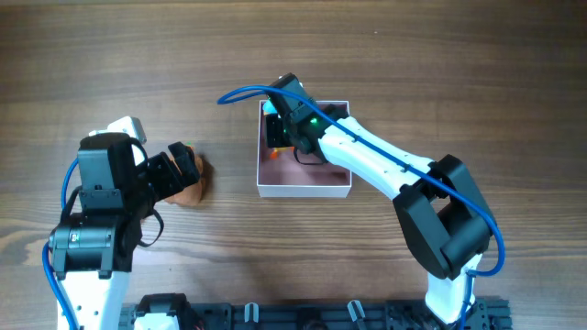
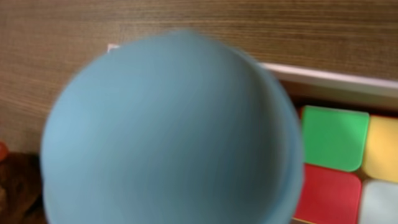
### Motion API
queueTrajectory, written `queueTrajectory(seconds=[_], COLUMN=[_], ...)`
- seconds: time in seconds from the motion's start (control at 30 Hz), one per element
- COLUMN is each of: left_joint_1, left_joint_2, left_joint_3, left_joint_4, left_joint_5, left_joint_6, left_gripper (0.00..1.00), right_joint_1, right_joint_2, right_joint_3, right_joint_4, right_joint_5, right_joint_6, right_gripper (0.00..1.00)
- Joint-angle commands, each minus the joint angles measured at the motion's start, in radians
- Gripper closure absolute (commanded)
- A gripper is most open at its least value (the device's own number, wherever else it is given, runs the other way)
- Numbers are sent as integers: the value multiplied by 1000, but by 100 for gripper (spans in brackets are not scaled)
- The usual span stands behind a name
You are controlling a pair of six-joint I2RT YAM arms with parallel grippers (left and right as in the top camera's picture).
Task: Pack container
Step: 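Lower the duck into the box and release it, then grasp the brown plush bag with the left gripper and place it in box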
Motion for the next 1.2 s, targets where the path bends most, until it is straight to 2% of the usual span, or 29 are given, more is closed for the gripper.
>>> queueTrajectory(seconds=[0.0, 0.4, 0.53, 0.57, 0.7, 0.83, 0.93, 1.03, 1.17], left_joint_1=[7, 7, 7, 7, 8, 7, 8, 8, 8], left_joint_2=[-2, -2, -2, -2, -2, -4, -6, 8, 73], left_joint_3=[19, 19, 19, 19, 19, 19, 29, 72, 164], left_joint_4=[2, 2, 2, 1, -3, -16, -61, -127, -180], left_joint_5=[-6, -6, -6, -6, -11, -14, -17, -65, -112], left_joint_6=[9, 9, 9, 9, 9, 10, 9, 10, 40], left_gripper=[0, 0, 0, 0, 0, 0, 0, 0, 0], right_joint_1=[0, 0, 0, 0, -47, -176, -320, -513, -732], right_joint_2=[9, 9, 5, -8, -170, -397, -538, -621, -634], right_joint_3=[18, 18, 18, 19, 77, 136, 136, 136, 129], right_joint_4=[9, 2, -7, -26, -201, -362, -502, -687, -853], right_joint_5=[-43, -63, -64, -57, 34, 63, 66, 65, 65], right_joint_6=[4, 4, -21, -32, -105, -167, -179, -178, -207], right_gripper=[46, 46, 50, 49, 31, 9, 1, 0, 0])
